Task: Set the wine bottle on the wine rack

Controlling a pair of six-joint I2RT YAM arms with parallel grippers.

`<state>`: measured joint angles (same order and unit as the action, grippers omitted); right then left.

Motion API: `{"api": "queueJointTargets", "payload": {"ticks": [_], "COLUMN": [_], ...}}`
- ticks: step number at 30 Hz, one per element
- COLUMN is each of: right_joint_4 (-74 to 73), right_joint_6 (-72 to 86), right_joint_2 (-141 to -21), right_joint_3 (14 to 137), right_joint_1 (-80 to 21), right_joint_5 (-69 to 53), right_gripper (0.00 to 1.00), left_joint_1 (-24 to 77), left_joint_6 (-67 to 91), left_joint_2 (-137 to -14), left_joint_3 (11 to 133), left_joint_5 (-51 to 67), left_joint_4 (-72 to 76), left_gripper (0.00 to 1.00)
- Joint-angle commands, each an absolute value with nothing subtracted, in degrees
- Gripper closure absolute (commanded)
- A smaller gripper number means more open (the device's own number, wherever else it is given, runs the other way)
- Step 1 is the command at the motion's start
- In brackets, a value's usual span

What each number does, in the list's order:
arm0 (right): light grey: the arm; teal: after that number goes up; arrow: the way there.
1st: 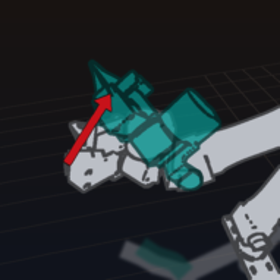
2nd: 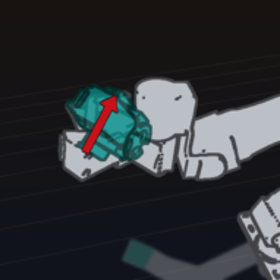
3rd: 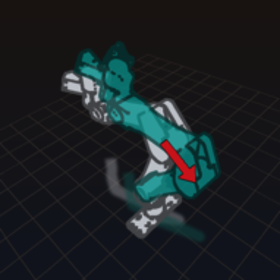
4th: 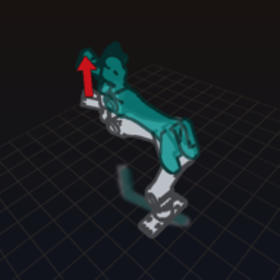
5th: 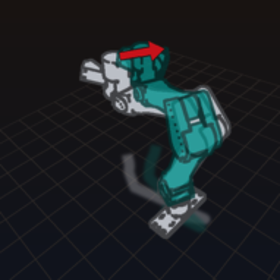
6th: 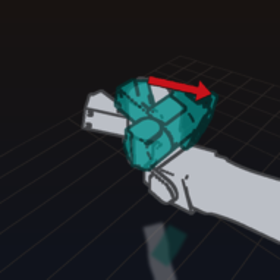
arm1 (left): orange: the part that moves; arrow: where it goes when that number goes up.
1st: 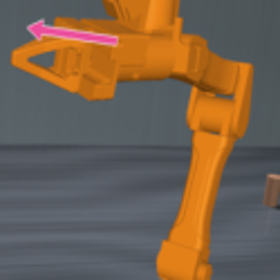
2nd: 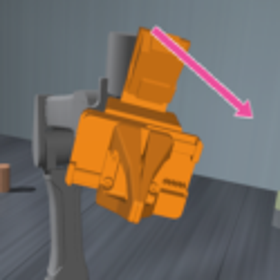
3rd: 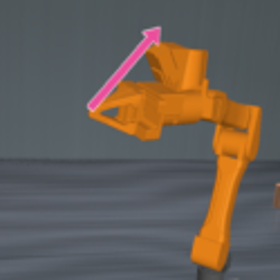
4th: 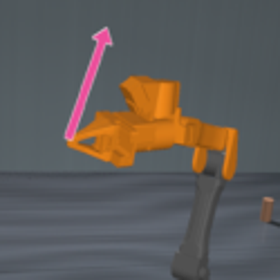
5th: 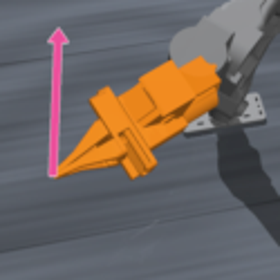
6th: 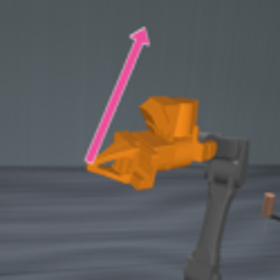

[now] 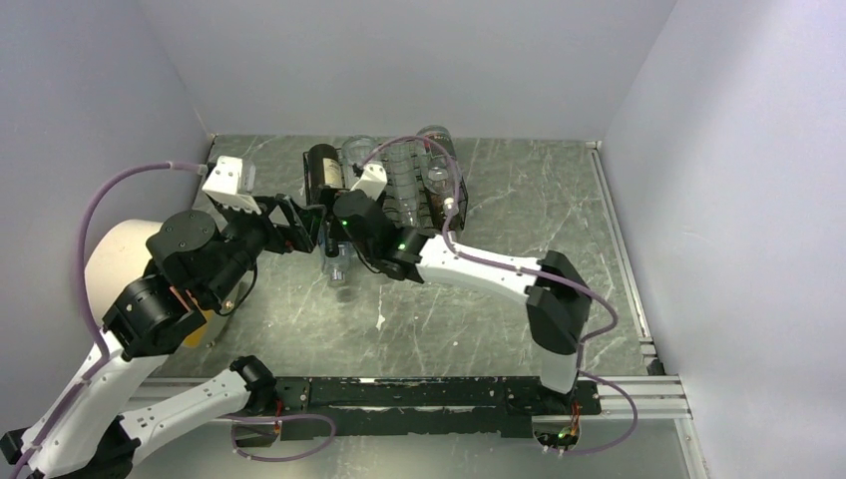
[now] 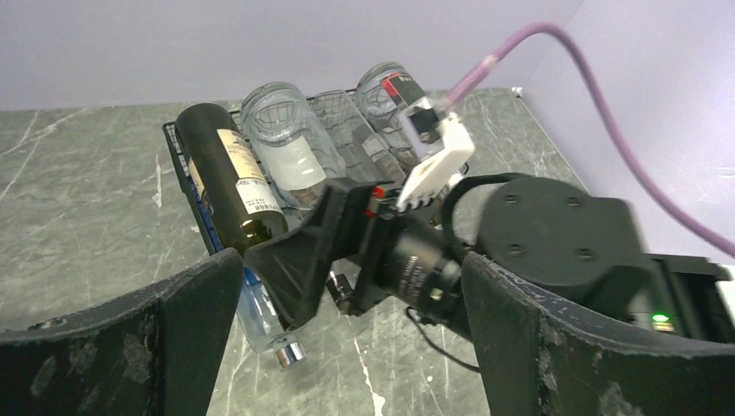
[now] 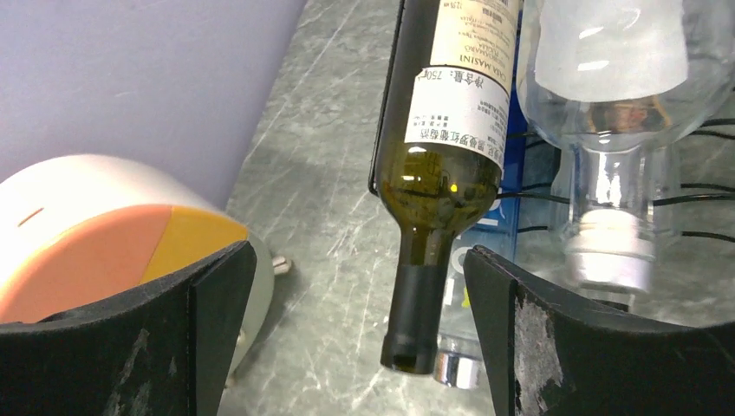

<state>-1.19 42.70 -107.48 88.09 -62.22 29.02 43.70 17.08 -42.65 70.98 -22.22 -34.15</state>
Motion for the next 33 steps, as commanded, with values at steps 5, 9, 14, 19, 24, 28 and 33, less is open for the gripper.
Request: {"api": "queueJointTargets", "payload": {"ticks": [5,9,14,19,24,28,33], "right_joint_4": [-5.32,-11.64,-23.74,-30.72,-35.65,-34.17,-27.45], "right_joint_6": [33.64,30.15,33.23,28.37,23.54,18.32,10.19], "right_joint_2": [-91.55,-82.21,-74.0,-65.31,-57.16,-50.8,-44.04], "right_joint_3": [75.58,68.33,65.83,66.75,71.95,74.94,74.71], "right_joint_1": [-61.45,-61.49,-61.46,-61.59,-61.54,-61.59,-61.58], "right_joint_5": [29.68,35.88,47.77,53.64,56.66,55.97,54.33], "right_gripper": [0.03,0.03,0.03,0.03,0.03,0.03,0.03], "left_joint_1": [43.45,43.5,43.44,43.42,43.51,43.43,43.49], "left_joint_6": [17.71,17.03,15.0,12.08,10.59,9.62,9.15], "left_joint_2": [-43.46,-41.32,-38.0,-37.13,-35.9,-33.87,-31.41], "left_joint_3": [73.91,72.52,69.68,72.74,76.89,78.92,81.0], "left_joint_5": [-21.3,-22.05,-21.8,-21.67,-21.91,-21.64,-21.16], "left_joint_4": [-35.59,-34.29,-30.09,-30.76,-32.48,-32.78,-32.96], "left_gripper": [0.01,0.01,0.01,0.02,0.01,0.01,0.0]}}
